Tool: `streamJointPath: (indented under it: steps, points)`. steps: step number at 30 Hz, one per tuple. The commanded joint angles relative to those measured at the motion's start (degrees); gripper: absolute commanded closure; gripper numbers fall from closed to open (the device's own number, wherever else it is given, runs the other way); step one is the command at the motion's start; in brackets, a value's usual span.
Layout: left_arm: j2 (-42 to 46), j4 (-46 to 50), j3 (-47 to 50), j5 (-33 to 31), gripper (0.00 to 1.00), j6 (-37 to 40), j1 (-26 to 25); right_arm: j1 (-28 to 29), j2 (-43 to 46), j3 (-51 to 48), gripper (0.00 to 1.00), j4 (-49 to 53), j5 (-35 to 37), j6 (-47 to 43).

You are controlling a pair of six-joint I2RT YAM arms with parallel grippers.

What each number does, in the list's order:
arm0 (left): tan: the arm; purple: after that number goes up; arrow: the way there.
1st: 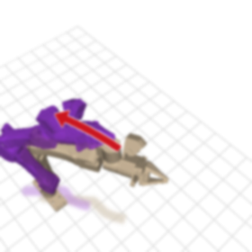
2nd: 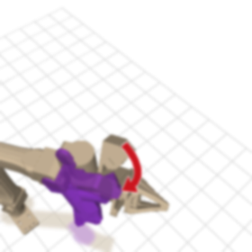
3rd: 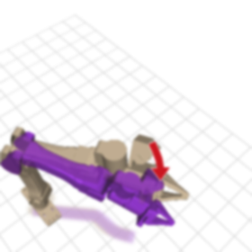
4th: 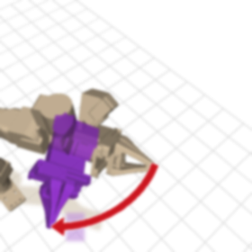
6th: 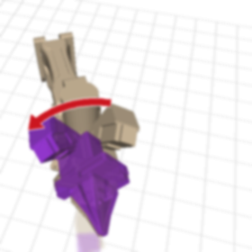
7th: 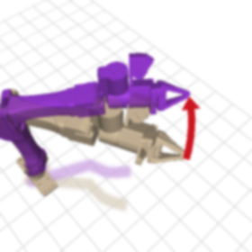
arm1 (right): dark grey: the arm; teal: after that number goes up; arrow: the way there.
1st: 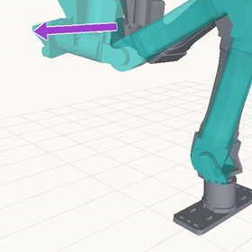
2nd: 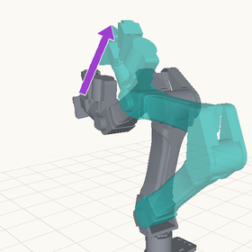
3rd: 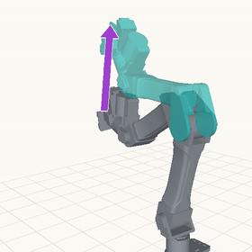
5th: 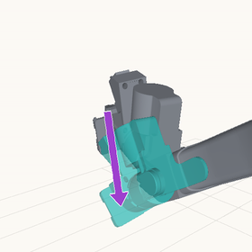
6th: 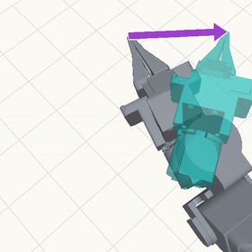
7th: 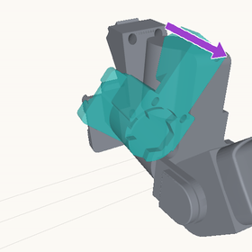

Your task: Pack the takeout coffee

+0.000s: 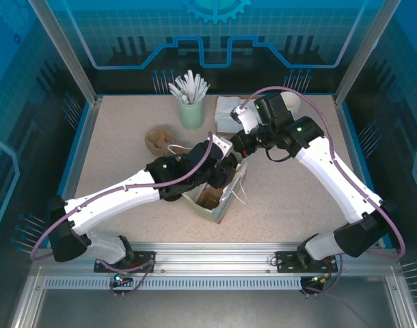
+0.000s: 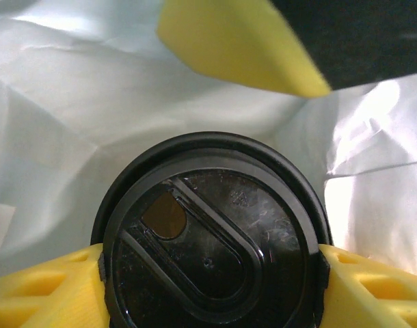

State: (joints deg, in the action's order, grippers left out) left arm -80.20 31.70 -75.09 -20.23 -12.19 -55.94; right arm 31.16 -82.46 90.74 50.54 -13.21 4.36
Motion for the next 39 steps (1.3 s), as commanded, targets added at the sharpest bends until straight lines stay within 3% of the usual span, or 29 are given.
streamJointPath:
  steps: [1, 15, 31, 39]
  points:
    - [-1.06, -1.92, -0.3, -2.47, 0.33, -1.79, -1.01, 0.91, 1.68, 0.07, 1.0, -2.12, -2.64, -3.17]
    - [-3.13, -0.98, -1.04, -7.06, 0.31, -0.21, -0.19, 0.27, -2.14, 2.69, 1.0, -0.88, -9.85, -9.13]
    - [-3.56, 0.79, -0.09, -8.77, 0.31, -3.85, 0.66, -1.69, -2.97, 5.33, 1.0, -1.85, -12.56, -8.23]
    - [-4.78, -0.24, 1.1, -13.05, 0.32, -4.33, -0.04, -2.94, -2.9, 5.87, 1.0, -0.28, -14.64, -7.7]
